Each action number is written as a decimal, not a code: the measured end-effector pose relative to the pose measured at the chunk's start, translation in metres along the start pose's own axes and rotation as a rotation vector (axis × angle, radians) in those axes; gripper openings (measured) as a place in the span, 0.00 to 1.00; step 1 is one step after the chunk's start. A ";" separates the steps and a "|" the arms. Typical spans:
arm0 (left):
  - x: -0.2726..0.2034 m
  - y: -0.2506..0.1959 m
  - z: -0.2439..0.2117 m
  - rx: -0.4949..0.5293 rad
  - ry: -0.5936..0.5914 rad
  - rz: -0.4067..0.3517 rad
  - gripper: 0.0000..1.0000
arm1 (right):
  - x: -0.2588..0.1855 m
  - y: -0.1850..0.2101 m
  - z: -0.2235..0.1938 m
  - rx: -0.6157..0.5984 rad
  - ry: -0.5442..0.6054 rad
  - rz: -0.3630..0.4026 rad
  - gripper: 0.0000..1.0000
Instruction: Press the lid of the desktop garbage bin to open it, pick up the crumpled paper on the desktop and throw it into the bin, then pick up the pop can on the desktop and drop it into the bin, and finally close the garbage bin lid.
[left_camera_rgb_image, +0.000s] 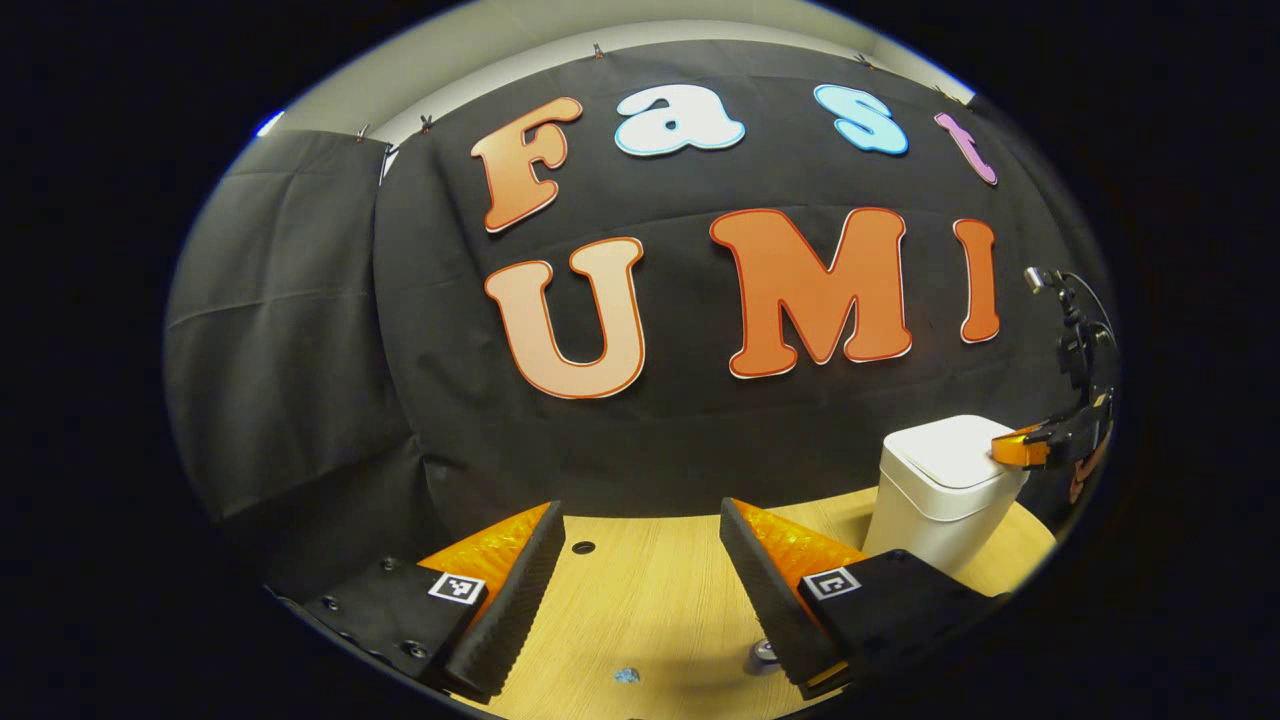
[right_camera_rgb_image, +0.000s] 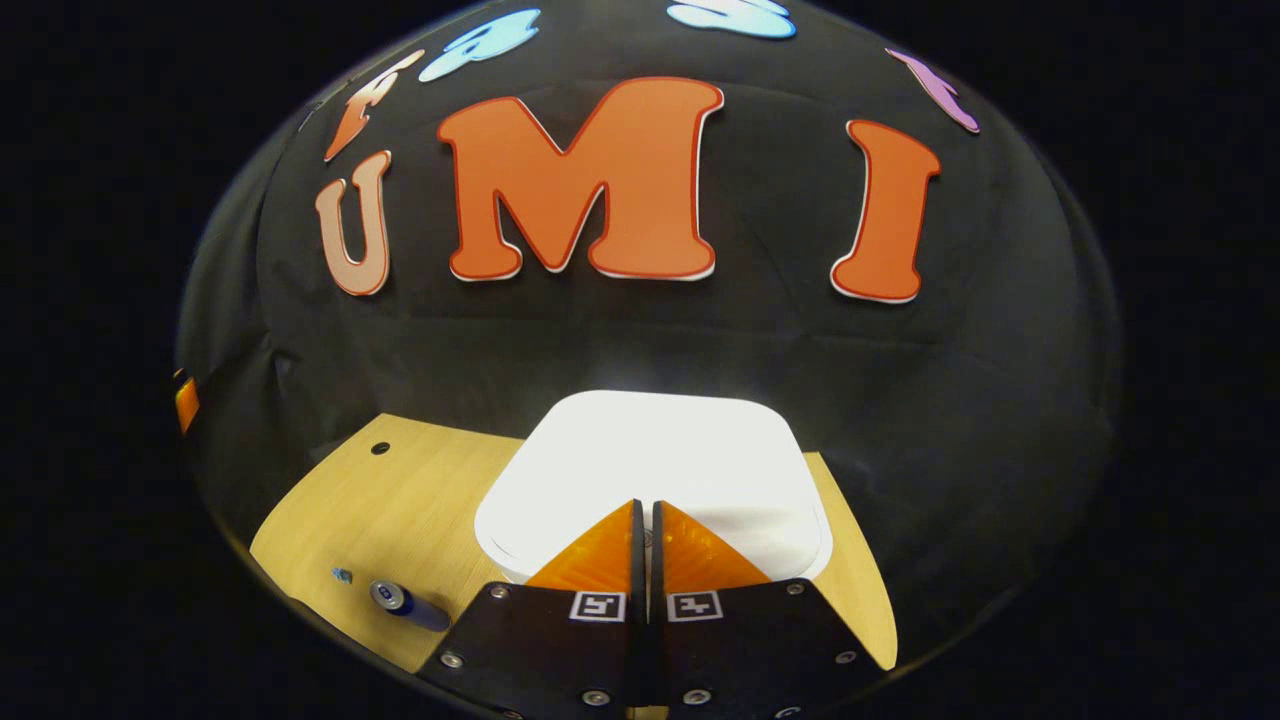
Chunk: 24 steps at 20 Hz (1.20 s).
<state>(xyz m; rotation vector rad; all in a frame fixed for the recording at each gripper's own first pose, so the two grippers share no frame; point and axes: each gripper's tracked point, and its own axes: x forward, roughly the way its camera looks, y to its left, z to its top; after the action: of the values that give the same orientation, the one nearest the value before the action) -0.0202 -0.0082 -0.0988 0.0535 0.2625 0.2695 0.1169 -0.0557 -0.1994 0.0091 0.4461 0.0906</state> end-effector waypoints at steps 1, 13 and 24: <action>0.001 0.001 -0.001 -0.001 0.000 0.005 0.99 | -0.002 0.003 0.004 -0.005 -0.017 0.010 0.01; -0.012 0.005 -0.002 -0.007 -0.011 0.064 1.00 | -0.031 -0.001 0.086 -0.014 -0.307 0.060 0.01; -0.001 0.016 -0.032 -0.020 0.035 0.030 0.99 | -0.058 0.028 0.082 -0.025 -0.368 0.085 0.02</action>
<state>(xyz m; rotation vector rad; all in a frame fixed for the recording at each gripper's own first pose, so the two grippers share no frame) -0.0340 0.0073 -0.1283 0.0331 0.2937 0.3029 0.0975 -0.0318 -0.0998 0.0200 0.0768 0.1744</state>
